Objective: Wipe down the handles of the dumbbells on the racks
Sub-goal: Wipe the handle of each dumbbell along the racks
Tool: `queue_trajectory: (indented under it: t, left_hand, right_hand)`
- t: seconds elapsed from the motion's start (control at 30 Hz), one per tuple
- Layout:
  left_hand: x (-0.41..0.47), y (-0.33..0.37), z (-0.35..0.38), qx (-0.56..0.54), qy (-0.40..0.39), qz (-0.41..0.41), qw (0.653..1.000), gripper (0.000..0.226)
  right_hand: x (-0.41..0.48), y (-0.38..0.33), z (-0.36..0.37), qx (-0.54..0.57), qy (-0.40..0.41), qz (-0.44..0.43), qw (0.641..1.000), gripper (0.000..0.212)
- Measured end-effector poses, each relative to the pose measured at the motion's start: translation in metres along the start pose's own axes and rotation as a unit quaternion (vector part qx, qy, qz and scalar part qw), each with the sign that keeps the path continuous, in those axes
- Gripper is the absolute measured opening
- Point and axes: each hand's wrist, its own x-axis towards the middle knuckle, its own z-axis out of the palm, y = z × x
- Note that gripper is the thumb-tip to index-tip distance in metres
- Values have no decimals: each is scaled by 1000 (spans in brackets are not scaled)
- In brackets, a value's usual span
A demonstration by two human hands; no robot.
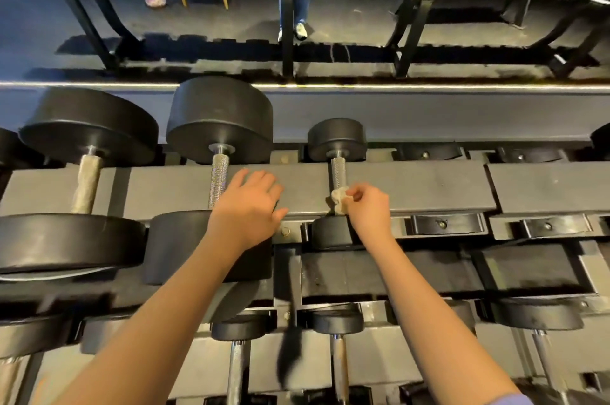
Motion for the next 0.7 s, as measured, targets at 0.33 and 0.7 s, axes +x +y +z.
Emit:
queue_trajectory:
  t: [0.33, 0.7]
  left_hand:
    - [2, 3, -2, -11, -1, 2, 1000, 49]
    - [3, 3, 0, -31, -8, -3, 999, 53]
  right_hand:
    - [21, -17, 11, -51, 14, 25, 998, 16]
    - [34, -21, 11, -45, 36, -19, 998, 12]
